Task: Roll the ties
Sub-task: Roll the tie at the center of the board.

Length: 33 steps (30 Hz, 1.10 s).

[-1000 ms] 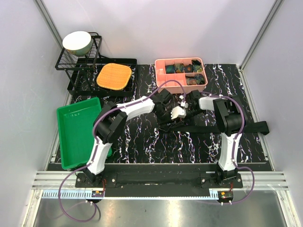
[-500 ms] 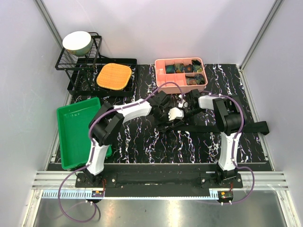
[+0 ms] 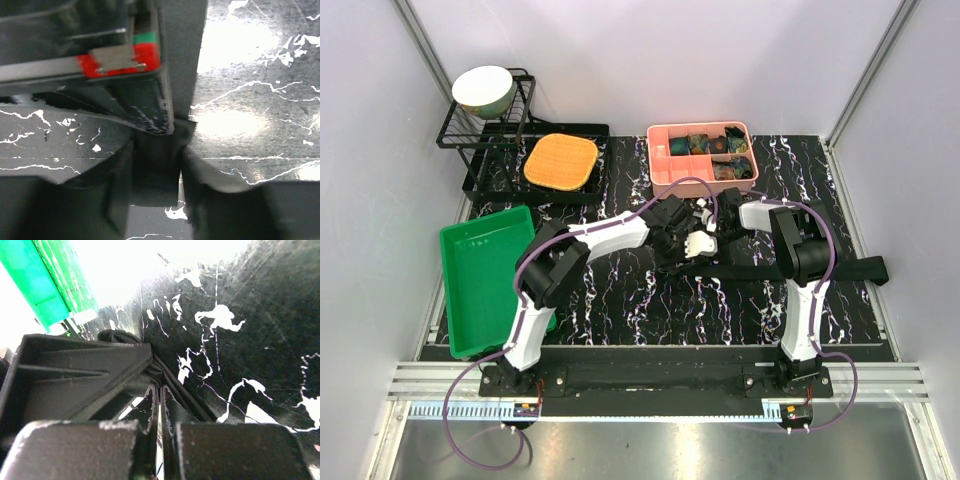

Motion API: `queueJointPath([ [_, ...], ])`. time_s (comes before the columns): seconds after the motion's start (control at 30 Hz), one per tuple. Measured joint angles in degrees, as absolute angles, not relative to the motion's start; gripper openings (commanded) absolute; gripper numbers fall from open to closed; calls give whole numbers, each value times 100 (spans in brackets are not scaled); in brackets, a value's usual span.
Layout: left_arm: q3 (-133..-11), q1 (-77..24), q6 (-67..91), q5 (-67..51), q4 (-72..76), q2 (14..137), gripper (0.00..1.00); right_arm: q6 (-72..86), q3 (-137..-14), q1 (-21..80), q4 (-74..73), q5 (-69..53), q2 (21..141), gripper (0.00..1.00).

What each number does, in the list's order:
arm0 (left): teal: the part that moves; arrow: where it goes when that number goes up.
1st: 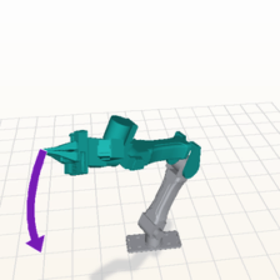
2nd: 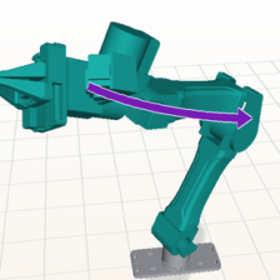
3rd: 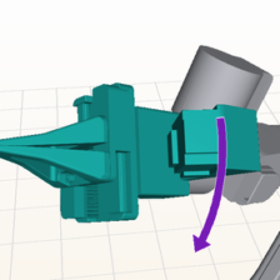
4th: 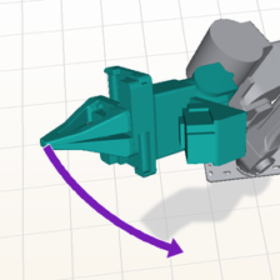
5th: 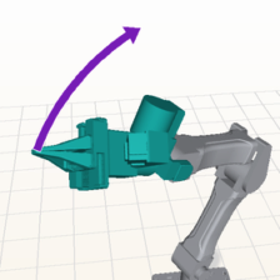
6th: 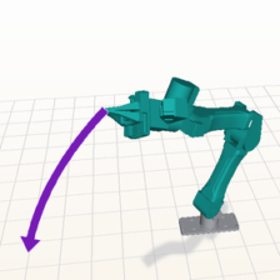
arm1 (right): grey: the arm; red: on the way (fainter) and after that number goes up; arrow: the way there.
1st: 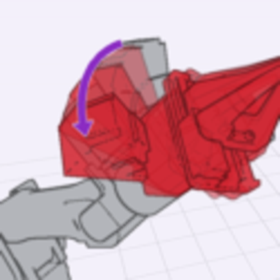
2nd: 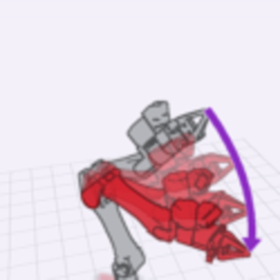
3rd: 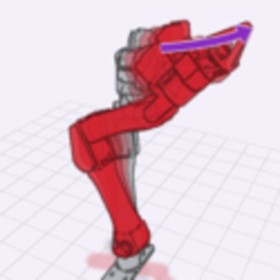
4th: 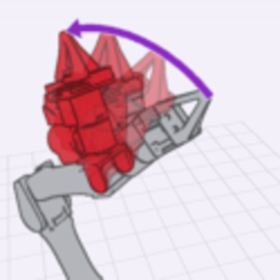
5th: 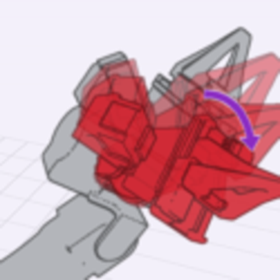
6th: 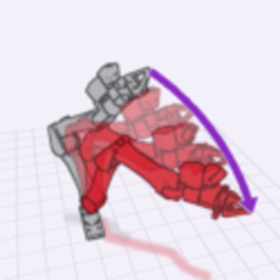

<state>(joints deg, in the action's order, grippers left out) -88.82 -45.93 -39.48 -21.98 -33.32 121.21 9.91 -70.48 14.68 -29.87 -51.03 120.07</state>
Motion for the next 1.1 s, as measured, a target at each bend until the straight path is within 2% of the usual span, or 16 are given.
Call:
queueJointPath([
  [0.07, -8882, -4604, -3959, -2196, -3336, 12121, 29, 989, -7072, 1468, -2985, -5094, 12007, 14],
  [0.1, -8882, -4604, -3962, -2193, -3336, 12121, 25, 998, -7076, 1468, -2987, -5092, 12007, 18],
  [0.2, -8866, -4602, -3981, -2200, -3321, 12119, 22, 1031, -7107, 1466, -3011, -5103, 12005, 28],
  [0.3, -8836, -4602, -4001, -2202, -3286, 12112, 22, 1063, -7113, 1457, -3063, -5146, 11977, 34],
  [0.4, -8809, -4602, -4001, -2200, -3256, 12099, 21, 1098, -7113, 1452, -3111, -5181, 11950, 35],
  [0.53, -8792, -4602, -3981, -2198, -3238, 12090, 20, 1155, -7109, 1448, -3116, -5207, 11944, 33],
  [0.63, -8790, -4602, -3929, -2193, -3225, 12090, 19, 1186, -7107, 1441, -3109, -5225, 11944, 20],
  [0.67, -8779, -4602, -3913, -2193, -3212, 12081, 19, 1201, -7102, 1441, -3109, -5245, 11944, 10],
  [0.73, -8748, -4600, -3896, -2193, -3181, 12066, 19, 1208, -7098, 1439, -3107, -5251, 11944, 1],
  [0.87, -8621, -4595, -3889, -2204, -3072, 11996, 21, 1170, -7096, 1433, -3116, -5190, 11944, 0],
  [1.0, -8453, -4598, -3913, -2272, -2989, 11896, 44, 1024, -7120, 1433, -3190, -5120, 11950, 0],
  [1.1, -8388, -4591, -3898, -2342, -3037, 11845, 57, 888, -7218, 1435, -3288, -5004, 12009, 0],
])
